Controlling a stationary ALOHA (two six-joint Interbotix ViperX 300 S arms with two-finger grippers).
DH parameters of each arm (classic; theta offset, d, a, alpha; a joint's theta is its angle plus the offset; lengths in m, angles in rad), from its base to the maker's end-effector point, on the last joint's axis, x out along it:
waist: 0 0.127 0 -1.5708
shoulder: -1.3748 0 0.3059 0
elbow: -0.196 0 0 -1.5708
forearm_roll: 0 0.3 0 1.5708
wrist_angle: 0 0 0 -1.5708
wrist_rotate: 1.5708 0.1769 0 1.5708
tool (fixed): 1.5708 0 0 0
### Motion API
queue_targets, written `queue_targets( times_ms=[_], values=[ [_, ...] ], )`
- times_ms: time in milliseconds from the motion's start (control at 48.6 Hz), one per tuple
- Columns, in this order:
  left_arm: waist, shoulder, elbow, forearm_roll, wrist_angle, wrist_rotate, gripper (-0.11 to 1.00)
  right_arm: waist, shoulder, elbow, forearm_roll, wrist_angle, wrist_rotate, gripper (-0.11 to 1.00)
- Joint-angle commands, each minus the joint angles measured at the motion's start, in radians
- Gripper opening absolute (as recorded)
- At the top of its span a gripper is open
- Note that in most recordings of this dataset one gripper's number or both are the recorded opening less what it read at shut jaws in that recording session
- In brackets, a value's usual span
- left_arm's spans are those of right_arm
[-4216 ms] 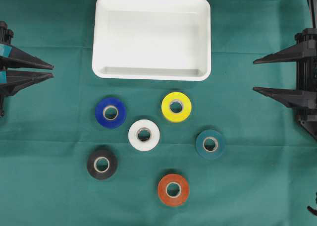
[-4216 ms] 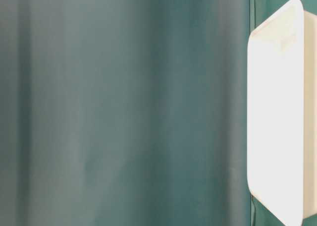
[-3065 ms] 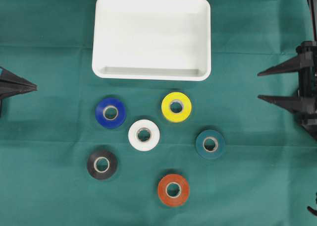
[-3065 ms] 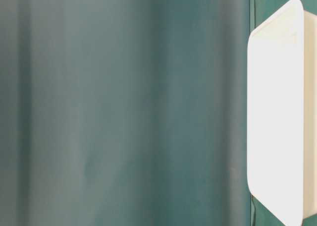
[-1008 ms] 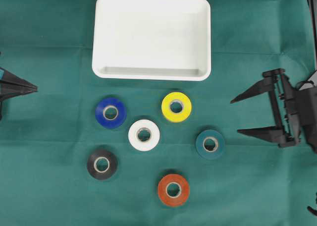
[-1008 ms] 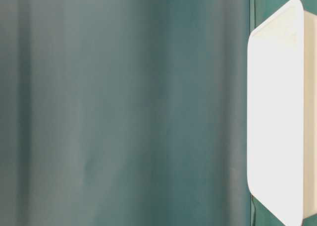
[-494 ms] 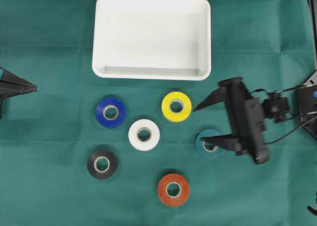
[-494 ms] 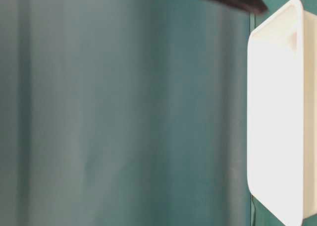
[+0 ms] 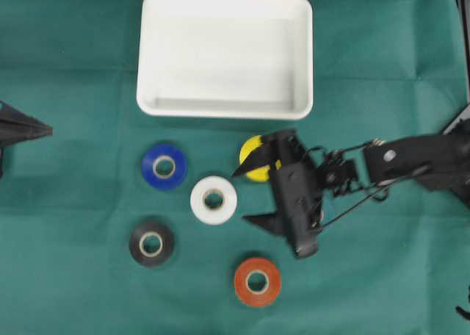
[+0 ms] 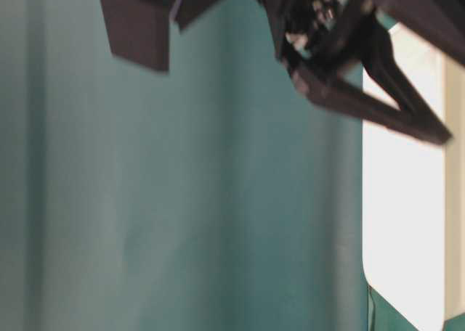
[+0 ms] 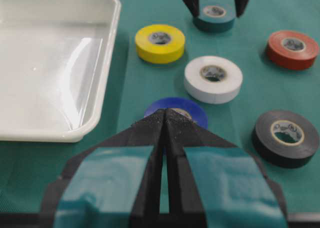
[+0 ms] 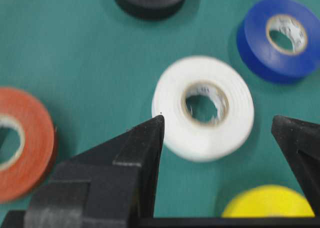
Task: Put the tape into the white case with the right arm.
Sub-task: 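Move the open right gripper left over the white tape roll, then lower the right gripper and close it on the white tape roll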
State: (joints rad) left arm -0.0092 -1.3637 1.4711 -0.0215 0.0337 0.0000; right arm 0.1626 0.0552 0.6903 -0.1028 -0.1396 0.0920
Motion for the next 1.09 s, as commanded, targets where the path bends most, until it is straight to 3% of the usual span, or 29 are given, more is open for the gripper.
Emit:
queue_targets(
  times_ms=[0,350,1070],
  values=[
    [0.0,0.008,-0.009,0.002,-0.005,0.002,0.0,0.008,0.014,-0.054,-0.002,-0.003,0.003,0.67],
    [0.0,0.006,-0.005,0.002,-0.005,0.0,0.0,0.026,0.074,-0.124,-0.003,-0.002,0.003,0.67],
    [0.0,0.006,0.0,0.0,-0.005,0.0,0.0,0.029,0.17,-0.14,-0.002,-0.005,0.008,0.67]
  ],
)
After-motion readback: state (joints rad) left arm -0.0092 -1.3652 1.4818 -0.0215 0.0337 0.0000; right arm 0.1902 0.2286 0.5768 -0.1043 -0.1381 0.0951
